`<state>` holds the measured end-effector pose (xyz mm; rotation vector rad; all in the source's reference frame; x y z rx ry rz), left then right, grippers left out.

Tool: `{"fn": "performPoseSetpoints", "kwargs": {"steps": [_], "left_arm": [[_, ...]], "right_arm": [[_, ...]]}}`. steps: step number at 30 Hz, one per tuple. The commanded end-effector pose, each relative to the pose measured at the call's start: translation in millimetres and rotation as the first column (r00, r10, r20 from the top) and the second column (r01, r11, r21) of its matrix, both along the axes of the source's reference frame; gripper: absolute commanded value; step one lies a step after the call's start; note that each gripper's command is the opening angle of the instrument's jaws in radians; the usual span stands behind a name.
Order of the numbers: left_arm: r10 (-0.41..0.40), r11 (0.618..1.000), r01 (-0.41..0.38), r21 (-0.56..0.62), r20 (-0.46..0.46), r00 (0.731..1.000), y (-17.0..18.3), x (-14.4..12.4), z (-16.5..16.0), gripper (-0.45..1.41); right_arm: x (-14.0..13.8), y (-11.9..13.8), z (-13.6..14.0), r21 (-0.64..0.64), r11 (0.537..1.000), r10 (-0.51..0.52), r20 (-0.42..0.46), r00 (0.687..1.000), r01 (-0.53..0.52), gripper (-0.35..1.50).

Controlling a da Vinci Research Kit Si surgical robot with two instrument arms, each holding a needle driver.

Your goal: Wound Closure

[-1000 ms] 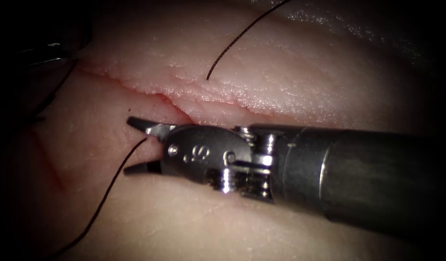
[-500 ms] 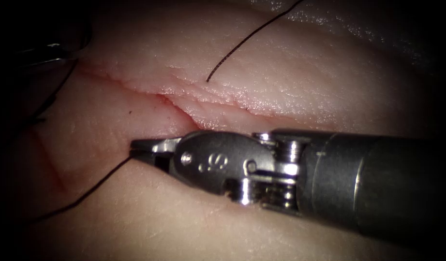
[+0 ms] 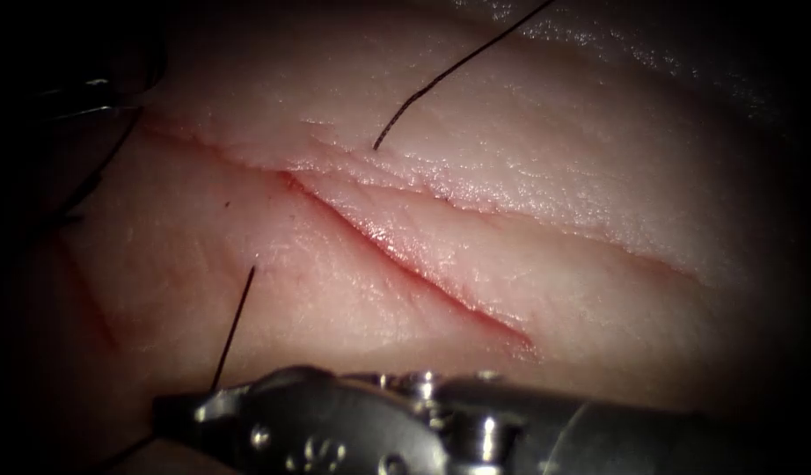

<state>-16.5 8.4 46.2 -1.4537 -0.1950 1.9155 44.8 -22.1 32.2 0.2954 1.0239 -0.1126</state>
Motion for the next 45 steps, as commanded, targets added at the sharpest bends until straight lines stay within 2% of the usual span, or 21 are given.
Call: {"fn": "performPoseSetpoints", "kwargs": {"steps": [1,3,8,9,11,12,13,14,17,21,26,27,31,35,36,37,38,39,40,42,45], "left_arm": [[0.001,1.0,-0.001,0.001,0.001,1.0,-0.3,-0.5,0.6,-0.45],[0.001,1.0,-0.001,0.001,0.001,1.0,-0.3,-0.5,0.6,-0.45],[0.001,1.0,-0.001,0.001,0.001,1.0,-0.3,-0.5,0.6,-0.45],[0.001,1.0,-0.001,0.001,0.001,1.0,-0.3,-0.5,0.6,-0.45],[0.001,1.0,-0.001,0.001,0.001,1.0,-0.3,-0.5,0.6,-0.45],[0.001,1.0,-0.001,0.001,0.001,1.0,-0.3,-0.4,0.6,-0.45],[0.003,1.0,-0.003,0.002,-0.001,1.0,-0.3,-0.4,0.6,-0.45],[0.003,1.0,-0.003,0.002,-0.001,1.0,-0.3,-0.4,0.6,-0.45],[0.003,1.0,-0.003,0.002,-0.001,1.0,-0.3,-0.4,0.6,-0.45],[0.003,1.0,-0.003,0.002,-0.001,1.0,-0.3,-0.4,0.6,-0.45],[0.002,1.0,-0.002,0.001,-0.001,1.0,-0.3,-0.5,0.7,-0.45],[0.002,1.0,-0.002,0.001,-0.001,1.0,-0.3,-0.5,0.7,-0.45],[0.002,1.0,-0.002,0.001,-0.005,1.0,-0.4,-0.7,0.8,-0.45],[0.002,1.0,-0.002,0.001,-0.005,1.0,-0.4,-0.7,0.8,-0.45],[0.002,1.0,-0.002,0.001,-0.005,1.0,-0.4,-0.7,0.8,-0.45],[0.002,1.0,-0.002,0.001,-0.004,1.0,-0.4,-0.7,0.8,-0.45],[0.002,1.0,-0.002,0.001,-0.004,1.0,-0.4,-0.7,0.8,-0.45],[0.002,1.0,-0.002,0.001,-0.005,1.0,-0.4,-0.7,0.8,-0.45],[0.002,1.0,-0.002,0.001,-0.005,1.0,-0.4,-0.7,0.8,-0.45],[0.002,1.0,-0.002,0.001,-0.005,1.0,-0.4,-0.7,0.8,-0.45],[0.002,1.0,-0.002,0.001,-0.004,1.0,-0.4,-0.7,0.8,-0.45]], "right_arm": [[1.2,-0.4,-0.2,0.001,1.0,-0.008,-0.009,1.0,0.008,-0.35],[1.6,-0.7,-0.7,0.008,0.999,-0.035,-0.02,0.999,0.035,-0.35],[1.9,-0.2,-0.5,-0.001,1.0,-0.021,-0.051,0.998,0.021,-0.35],[1.8,0.2,-0.4,-0.007,1.0,-0.004,-0.056,0.998,0.003,-0.28],[1.2,1.3,0.0,-0.016,1.0,0.023,-0.055,0.998,-0.024,0.09],[0.5,2.5,0.4,-0.021,0.999,0.045,-0.045,0.998,-0.046,0.68],[0.0,3.4,0.7,-0.023,0.998,0.061,-0.039,0.997,-0.062,1.03],[-0.4,4.0,1.0,-0.025,0.997,0.076,-0.035,0.996,-0.077,1.16],[-1.7,5.8,1.9,-0.063,0.989,0.13,-0.016,0.991,-0.131,1.36],[-2.6,7.2,3.1,-0.118,0.975,0.186,-0.015,0.982,-0.186,1.41],[-2.8,8.1,6.5,-0.128,0.975,0.181,-0.019,0.983,-0.182,1.41],[-2.8,8.1,6.5,-0.128,0.975,0.181,-0.019,0.983,-0.182,1.41],[-0.9,7.5,10.5,-0.151,0.974,0.168,-0.015,0.986,-0.168,1.38],[0.3,6.9,12.0,-0.165,0.974,0.153,-0.013,0.988,-0.153,1.28],[0.3,6.8,12.0,-0.166,0.974,0.153,-0.012,0.988,-0.153,1.2],[0.3,6.8,12.0,-0.171,0.974,0.149,-0.011,0.989,-0.149,0.93],[0.3,6.8,12.0,-0.171,0.974,0.149,-0.011,0.989,-0.149,0.93],[-0.1,6.9,11.7,-0.168,0.975,0.146,-0.014,0.989,-0.146,0.15],[-0.7,6.8,11.3,-0.163,0.978,0.131,0.0,0.991,-0.129,-0.35],[-1.4,7.0,10.6,-0.159,0.981,0.12,0.028,0.992,-0.115,-0.35],[-2.8,7.9,8.6,-0.169,0.974,0.164,0.047,0.985,-0.153,-0.35]]}}
